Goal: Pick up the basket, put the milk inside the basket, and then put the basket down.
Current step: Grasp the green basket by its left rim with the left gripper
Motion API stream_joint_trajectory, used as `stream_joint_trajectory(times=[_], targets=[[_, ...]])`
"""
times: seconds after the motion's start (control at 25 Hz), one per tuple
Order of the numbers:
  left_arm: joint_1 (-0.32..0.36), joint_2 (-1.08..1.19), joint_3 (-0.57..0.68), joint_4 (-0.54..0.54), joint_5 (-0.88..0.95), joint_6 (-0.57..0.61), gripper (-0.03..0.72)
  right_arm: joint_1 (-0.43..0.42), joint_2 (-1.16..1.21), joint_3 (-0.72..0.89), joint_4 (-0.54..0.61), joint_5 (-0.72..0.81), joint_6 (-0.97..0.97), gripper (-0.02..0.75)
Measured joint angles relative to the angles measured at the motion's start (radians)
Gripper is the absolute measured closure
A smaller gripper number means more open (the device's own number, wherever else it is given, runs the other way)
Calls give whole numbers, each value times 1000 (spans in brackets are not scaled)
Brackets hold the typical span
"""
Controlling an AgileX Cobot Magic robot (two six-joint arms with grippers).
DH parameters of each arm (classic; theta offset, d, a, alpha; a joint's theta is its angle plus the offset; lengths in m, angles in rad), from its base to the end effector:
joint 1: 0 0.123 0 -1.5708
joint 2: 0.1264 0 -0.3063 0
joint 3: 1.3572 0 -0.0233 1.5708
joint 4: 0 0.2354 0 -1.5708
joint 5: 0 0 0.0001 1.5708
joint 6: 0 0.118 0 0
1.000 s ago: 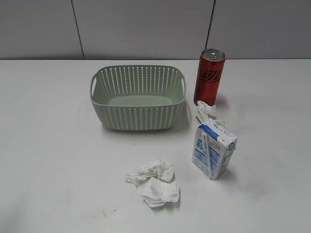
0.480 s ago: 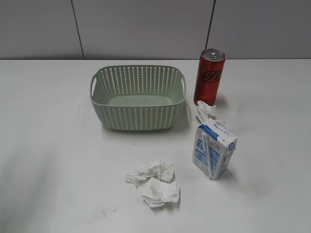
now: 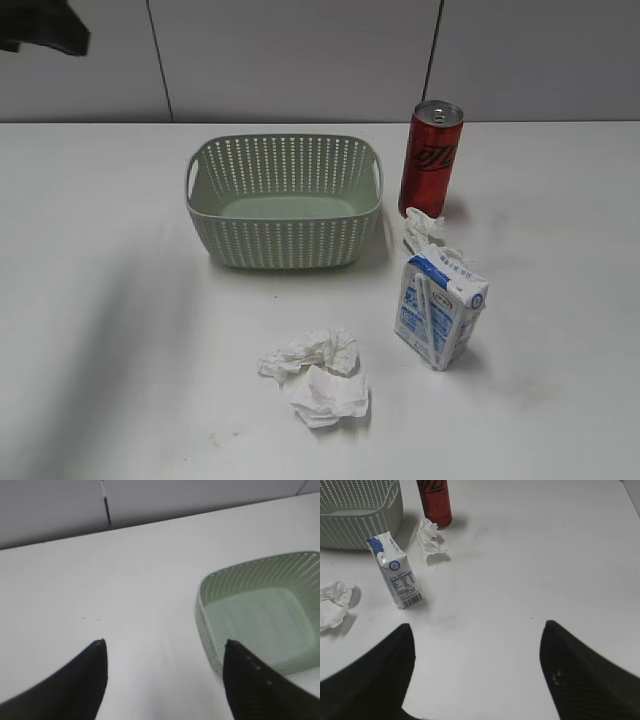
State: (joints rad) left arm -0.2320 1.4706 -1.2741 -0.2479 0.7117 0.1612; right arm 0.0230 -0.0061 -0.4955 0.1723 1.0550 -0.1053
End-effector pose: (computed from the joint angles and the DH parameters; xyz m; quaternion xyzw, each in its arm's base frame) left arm 0.3121 -0.0932 0.3426 0.1239 0.9169 -0.1222 0.3593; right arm -0.0171 0.0172 0.2580 -0.0575 0.8462 0.0644 0.5258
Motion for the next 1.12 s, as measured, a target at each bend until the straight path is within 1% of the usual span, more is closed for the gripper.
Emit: stream_joint_trajectory(times=[0.28,0.52,0.64,0.72,0.88,1.12], targets=[[-77,257,-201,-9,114,-81,155,0,0,0,0,0,0,148],[-91,435,-329,-9,187,-138,160,0,0,0,0,0,0,148],[-91,514,-354,-25,192,-151,160,0,0,0,0,0,0,148],[-91,559,-357,-52,192,-154,160,0,0,0,0,0,0,148],[-91,637,-358,-71,193,-161,160,0,0,0,0,0,0,148],[-91,694,-362,-105,138,-161,162,0,0,0,0,0,0,148]])
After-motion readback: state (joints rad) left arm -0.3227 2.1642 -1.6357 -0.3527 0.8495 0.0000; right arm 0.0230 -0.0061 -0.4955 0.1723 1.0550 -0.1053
